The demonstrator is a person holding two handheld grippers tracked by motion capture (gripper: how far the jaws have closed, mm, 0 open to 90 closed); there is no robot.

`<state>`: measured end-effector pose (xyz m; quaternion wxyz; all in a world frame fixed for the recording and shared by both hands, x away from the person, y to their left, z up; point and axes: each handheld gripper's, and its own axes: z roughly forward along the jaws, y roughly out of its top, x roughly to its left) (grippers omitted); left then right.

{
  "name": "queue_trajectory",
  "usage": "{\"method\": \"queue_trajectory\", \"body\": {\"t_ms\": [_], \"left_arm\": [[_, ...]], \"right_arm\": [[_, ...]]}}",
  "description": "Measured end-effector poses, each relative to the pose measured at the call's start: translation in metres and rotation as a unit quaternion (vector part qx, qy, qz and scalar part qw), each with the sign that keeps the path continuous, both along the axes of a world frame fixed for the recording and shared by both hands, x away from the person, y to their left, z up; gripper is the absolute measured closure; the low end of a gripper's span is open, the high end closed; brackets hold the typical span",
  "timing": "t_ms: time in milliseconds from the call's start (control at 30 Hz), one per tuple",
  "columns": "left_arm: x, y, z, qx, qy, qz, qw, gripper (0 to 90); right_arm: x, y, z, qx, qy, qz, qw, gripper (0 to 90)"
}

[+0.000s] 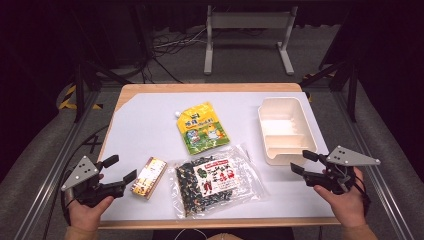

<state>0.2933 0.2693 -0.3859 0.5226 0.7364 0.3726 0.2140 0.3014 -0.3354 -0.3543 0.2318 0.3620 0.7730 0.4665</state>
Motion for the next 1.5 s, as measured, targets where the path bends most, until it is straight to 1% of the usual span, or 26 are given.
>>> {"method": "queue_trajectory", "body": {"t_ms": [67,133,400,433,533,633,733,800,833,867,900,967,1200,1333,1433,1500], "left_arm": [[0.001,0.0,0.0,-0.003,0.004,-0.001,1.0,19.4],[0.002,-0.001,0.0,-0.006,0.004,-0.002,1.0,19.4],[0.0,-0.001,0.0,-0.001,0.005,0.0,1.0,19.5],[0.0,-0.001,0.0,-0.001,0.004,0.0,1.0,19.4],[-0.001,-0.001,0.0,-0.003,0.003,0.002,1.0,19.4],[-0.002,-0.001,0.0,0.002,0.004,-0.001,1.0,19.5],[-0.002,-0.001,0.0,0.003,0.003,-0.001,1.0,19.5],[-0.001,-0.001,0.0,0.0,0.003,-0.001,1.0,19.4],[-0.001,-0.001,0.0,0.0,0.003,-0.001,1.0,19.4],[-0.001,-0.001,0.0,0.0,0.004,-0.001,1.0,19.4],[0.0,-0.001,0.0,0.001,0.004,-0.002,1.0,19.4],[0.0,-0.001,0.0,0.003,0.003,-0.002,1.0,19.5],[0.003,-0.003,-0.001,-0.002,0.002,-0.002,1.0,19.4],[0.004,-0.003,-0.001,-0.003,0.004,-0.002,1.0,19.5],[0.004,-0.003,-0.002,-0.004,0.004,-0.001,1.0,19.4],[0.004,-0.002,-0.001,-0.003,0.004,-0.001,1.0,19.4]], "right_arm": [[0.0,0.004,0.002,-0.001,0.0,0.007,1.0,36.5],[0.0,0.007,0.004,-0.001,0.002,0.011,0.9999,36.3],[0.005,0.017,0.009,0.001,0.02,0.015,0.9997,35.6],[0.007,0.021,0.01,0.004,0.025,0.017,0.9995,35.4],[0.011,0.028,0.011,0.003,0.029,0.023,0.9993,34.7],[0.016,0.039,0.012,0.004,0.035,0.035,0.9988,31.9],[0.019,0.047,0.01,0.007,0.037,0.044,0.9983,29.6],[0.022,0.053,0.009,0.01,0.039,0.051,0.9979,28.6],[0.022,0.053,0.009,0.01,0.039,0.051,0.9979,28.6],[0.023,0.059,0.007,0.011,0.043,0.056,0.9974,27.7],[0.024,0.06,0.007,0.011,0.044,0.059,0.9973,27.8],[0.024,0.063,0.006,0.01,0.046,0.06,0.9971,27.8],[0.028,0.074,0.002,0.004,0.051,0.065,0.9965,26.9],[0.029,0.08,-0.003,0.007,0.062,0.067,0.9958,28.1],[0.03,0.085,-0.008,0.001,0.07,0.071,0.9951,28.2],[0.03,0.089,-0.014,-0.003,0.078,0.073,0.9943,28.2]]}}
